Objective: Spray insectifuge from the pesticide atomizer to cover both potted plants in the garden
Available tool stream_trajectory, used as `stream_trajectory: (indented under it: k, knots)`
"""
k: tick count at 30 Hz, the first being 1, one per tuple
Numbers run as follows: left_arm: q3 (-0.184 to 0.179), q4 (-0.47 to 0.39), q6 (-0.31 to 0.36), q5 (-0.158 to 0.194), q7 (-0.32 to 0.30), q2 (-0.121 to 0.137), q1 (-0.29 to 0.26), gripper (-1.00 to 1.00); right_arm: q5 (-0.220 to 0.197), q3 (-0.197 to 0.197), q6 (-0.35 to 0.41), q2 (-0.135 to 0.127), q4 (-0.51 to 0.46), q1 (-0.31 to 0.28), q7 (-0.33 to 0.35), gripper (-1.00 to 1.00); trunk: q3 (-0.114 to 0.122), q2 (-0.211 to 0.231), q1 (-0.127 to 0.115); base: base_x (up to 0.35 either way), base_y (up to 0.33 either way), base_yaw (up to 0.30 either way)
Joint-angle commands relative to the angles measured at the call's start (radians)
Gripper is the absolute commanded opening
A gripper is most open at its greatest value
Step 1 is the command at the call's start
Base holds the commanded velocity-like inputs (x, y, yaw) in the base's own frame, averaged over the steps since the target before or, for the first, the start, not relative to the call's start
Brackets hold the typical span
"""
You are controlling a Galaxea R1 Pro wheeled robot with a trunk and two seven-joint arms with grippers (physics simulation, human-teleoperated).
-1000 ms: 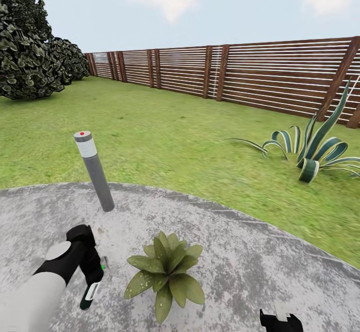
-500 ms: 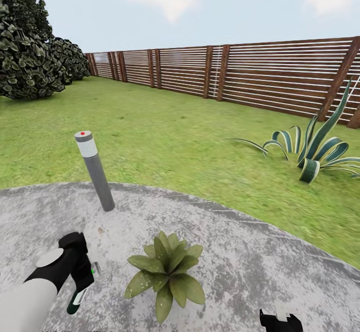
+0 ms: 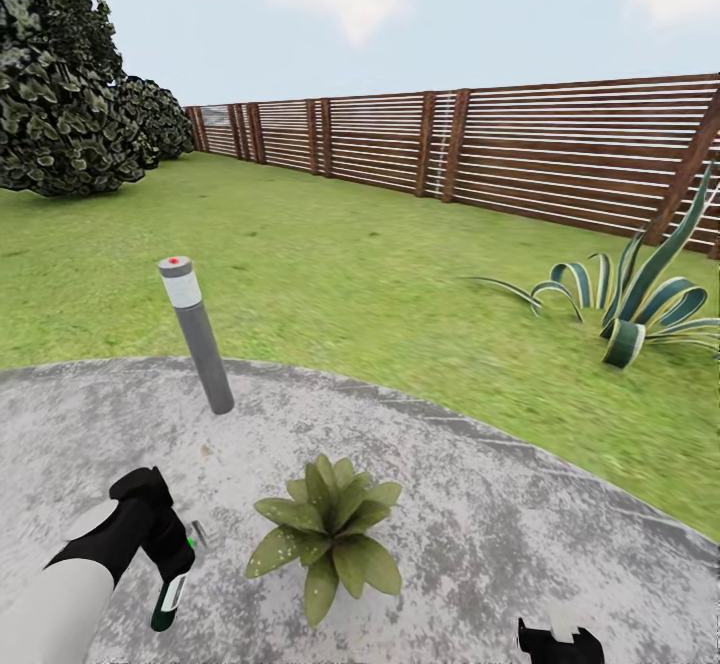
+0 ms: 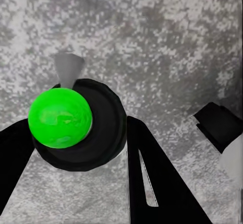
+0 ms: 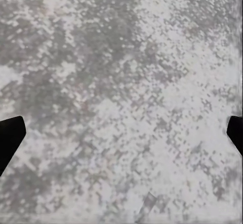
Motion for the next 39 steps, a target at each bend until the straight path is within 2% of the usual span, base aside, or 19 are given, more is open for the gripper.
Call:
stream_trajectory:
  k: [1,11,13,15,17,19,21,26,34,39]
  knots:
    - [0.004,-0.003,0.01,-0.005,-0.005,-0.001,-0.001,-1.0,0.01,-0.007,-0.005,0.0,0.002,-0.001,-0.003,1.0,-0.001,0.0,0.0,-0.018,-0.261,0.016]
    - [0.009,-0.012,0.01,-0.004,0.005,0.001,-0.001,-1.0,0.01,-0.007,-0.005,0.0,0.002,-0.001,-0.003,1.0,-0.001,0.0,0.0,-0.014,-0.267,0.224]
    - [0.04,-0.013,0.01,-0.004,0.006,0.001,-0.001,-1.0,0.01,-0.007,-0.005,0.0,0.002,-0.001,-0.003,1.0,-0.001,0.0,0.0,-0.175,-0.222,0.276]
    - [0.107,-0.013,0.01,-0.005,0.024,0.001,-0.001,-1.0,0.01,-0.007,-0.005,0.0,0.002,-0.001,-0.004,1.0,-0.001,0.0,0.0,-0.232,-0.202,0.233]
    - [0.132,-0.013,0.01,-0.005,0.086,0.0,-0.001,-1.0,0.012,-0.007,-0.005,-0.002,0.001,-0.001,-0.004,1.0,-0.001,0.0,0.0,-0.25,-0.192,0.07]
    - [0.136,-0.005,0.01,-0.004,0.126,0.0,-0.001,-1.0,0.014,-0.007,-0.005,-0.003,0.001,-0.001,-0.003,1.0,-0.001,0.0,0.0,-0.261,-0.183,0.016]
    - [0.137,-0.001,0.01,-0.004,0.136,-0.002,-0.001,-1.0,0.015,-0.007,-0.005,-0.004,0.001,-0.001,-0.003,1.0,-0.001,0.0,0.0,-0.264,-0.181,0.004]
    - [0.138,0.001,0.011,-0.003,0.14,-0.002,-0.001,-1.0,0.015,-0.007,-0.005,-0.004,0.001,-0.001,-0.002,1.0,-0.001,0.0,0.0,-0.207,-0.199,0.001]
    - [0.14,0.001,0.011,-0.003,0.142,-0.017,-0.001,-1.0,0.011,-0.007,-0.005,0.0,0.001,-0.001,-0.004,1.0,-0.001,0.0,0.0,0.063,-0.263,0.065]
    - [0.181,-0.001,0.011,-0.004,0.143,-0.016,-0.001,-1.0,0.011,-0.007,-0.005,0.001,0.001,-0.001,-0.004,1.0,-0.001,0.0,0.0,0.026,-0.269,0.221]
